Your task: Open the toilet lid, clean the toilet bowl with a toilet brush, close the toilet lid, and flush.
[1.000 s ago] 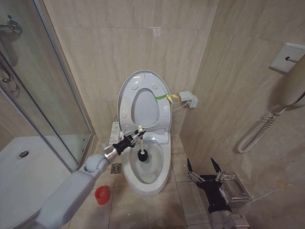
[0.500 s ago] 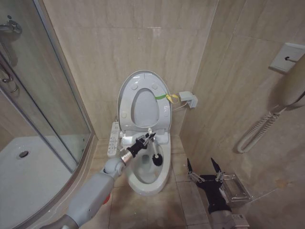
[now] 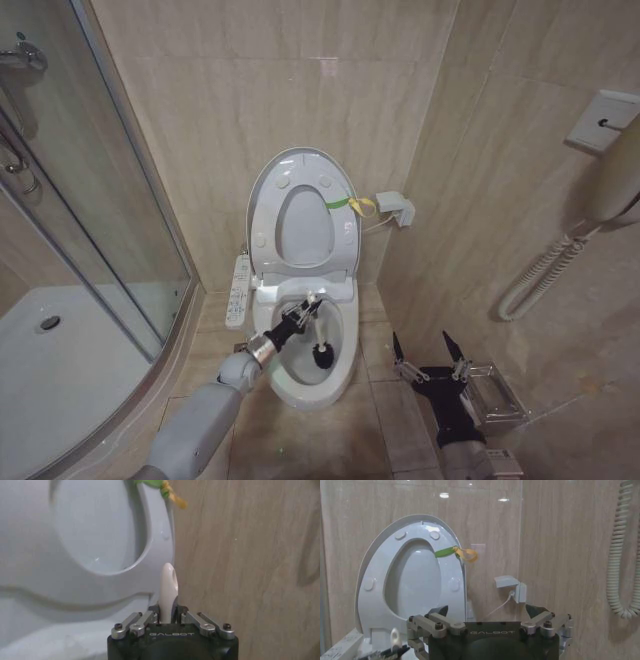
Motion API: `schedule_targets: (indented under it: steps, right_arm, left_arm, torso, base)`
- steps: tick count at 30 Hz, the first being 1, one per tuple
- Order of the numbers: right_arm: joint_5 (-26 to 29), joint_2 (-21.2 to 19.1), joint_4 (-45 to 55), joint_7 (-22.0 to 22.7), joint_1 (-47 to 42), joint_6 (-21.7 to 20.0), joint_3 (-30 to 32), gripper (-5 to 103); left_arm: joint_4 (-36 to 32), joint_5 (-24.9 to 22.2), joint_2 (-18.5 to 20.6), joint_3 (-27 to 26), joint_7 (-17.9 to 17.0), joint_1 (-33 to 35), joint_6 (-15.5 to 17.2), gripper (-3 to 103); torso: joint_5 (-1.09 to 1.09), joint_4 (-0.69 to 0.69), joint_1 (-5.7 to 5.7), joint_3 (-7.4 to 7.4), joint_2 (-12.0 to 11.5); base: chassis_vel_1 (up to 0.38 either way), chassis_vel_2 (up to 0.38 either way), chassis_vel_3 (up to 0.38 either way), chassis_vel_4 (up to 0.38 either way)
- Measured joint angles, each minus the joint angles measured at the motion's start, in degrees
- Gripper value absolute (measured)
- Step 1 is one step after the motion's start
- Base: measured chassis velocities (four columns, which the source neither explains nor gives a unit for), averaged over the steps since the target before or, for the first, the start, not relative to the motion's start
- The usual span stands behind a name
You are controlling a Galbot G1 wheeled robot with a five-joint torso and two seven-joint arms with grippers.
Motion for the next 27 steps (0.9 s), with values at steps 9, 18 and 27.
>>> schedule_targets:
  steps: [9, 18, 27]
  right_arm:
    - [0.0, 0.0, 0.0, 0.0, 0.0, 0.0, 0.0, 100]
    - [0.0, 0.0, 0.0, 0.0, 0.0, 0.0, 0.0, 100]
    - [0.0, 0.0, 0.0, 0.0, 0.0, 0.0, 0.0, 100]
  left_arm:
    - [1.3, 0.6, -1.5, 0.2, 1.0, -0.6, -1.6, 21]
    - [-4.5, -2.4, -2.3, 1.9, 0.8, 0.0, -0.4, 21]
    - [6.2, -0.2, -4.1, -2.2, 4.8, 0.3, -2.9, 21]
  torso:
    - [0.01, 0.0, 0.0, 0.01, 0.0]
    - [0.01, -0.03, 0.0, 0.0, 0.0]
    - [0.01, -0.01, -0.01, -0.01, 0.0]
  base:
    - [0.0, 0.0, 0.0, 0.0]
    - [0.0, 0.0, 0.0, 0.0]
    - [0.0, 0.0, 0.0, 0.0]
